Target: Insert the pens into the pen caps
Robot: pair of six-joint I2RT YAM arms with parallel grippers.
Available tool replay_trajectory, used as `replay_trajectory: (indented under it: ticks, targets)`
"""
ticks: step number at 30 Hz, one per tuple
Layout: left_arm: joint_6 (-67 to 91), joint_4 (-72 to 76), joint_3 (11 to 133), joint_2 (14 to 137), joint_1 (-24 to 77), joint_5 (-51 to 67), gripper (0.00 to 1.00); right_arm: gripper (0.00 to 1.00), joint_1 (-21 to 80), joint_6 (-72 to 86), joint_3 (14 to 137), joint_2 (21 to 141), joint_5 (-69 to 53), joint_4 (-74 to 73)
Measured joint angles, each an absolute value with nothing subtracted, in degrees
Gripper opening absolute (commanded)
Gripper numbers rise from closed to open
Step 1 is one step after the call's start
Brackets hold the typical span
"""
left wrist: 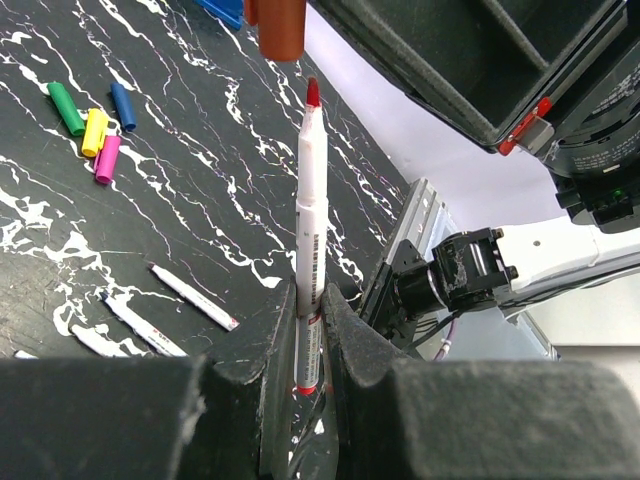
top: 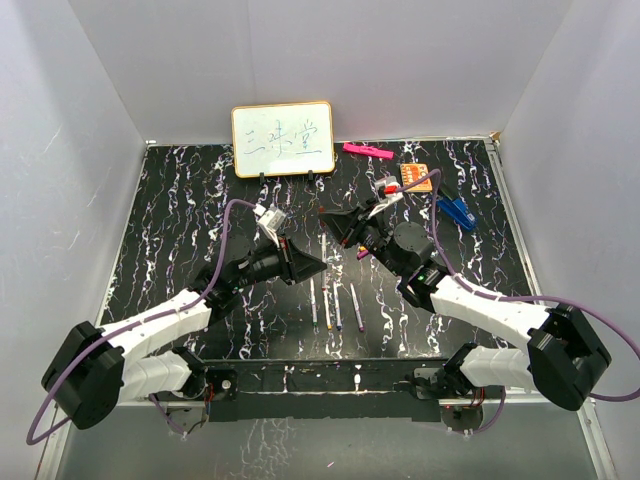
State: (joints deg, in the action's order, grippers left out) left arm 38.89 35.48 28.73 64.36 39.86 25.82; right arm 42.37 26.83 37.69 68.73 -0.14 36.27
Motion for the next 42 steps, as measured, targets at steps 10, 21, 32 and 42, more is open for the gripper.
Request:
replay_trajectory:
  ticks: [10, 21, 32, 42]
  targets:
    - [38.57, 35.48, 28.73, 63.46, 39.88, 24.53, 0.00, 0.00, 42.61, 26.83, 37.69, 68.66, 0.14, 36.27]
    - [38.57, 35.38, 28.73, 63.53, 39.88, 24.58, 0.00, 0.00, 42.72, 26.83, 37.69, 68.60, 0.54, 36.29]
    - [38.52, 34.24, 28.73, 63.55, 39.88, 24.47, 0.00, 0.00, 42.76, 26.83, 37.71, 68.62, 0.51, 36.27]
    - [38.15, 34.17, 28.73, 63.53, 39.88, 22.87, 0.00, 0.00, 43.13, 26.83, 37.71, 68.62, 0.45, 36.25]
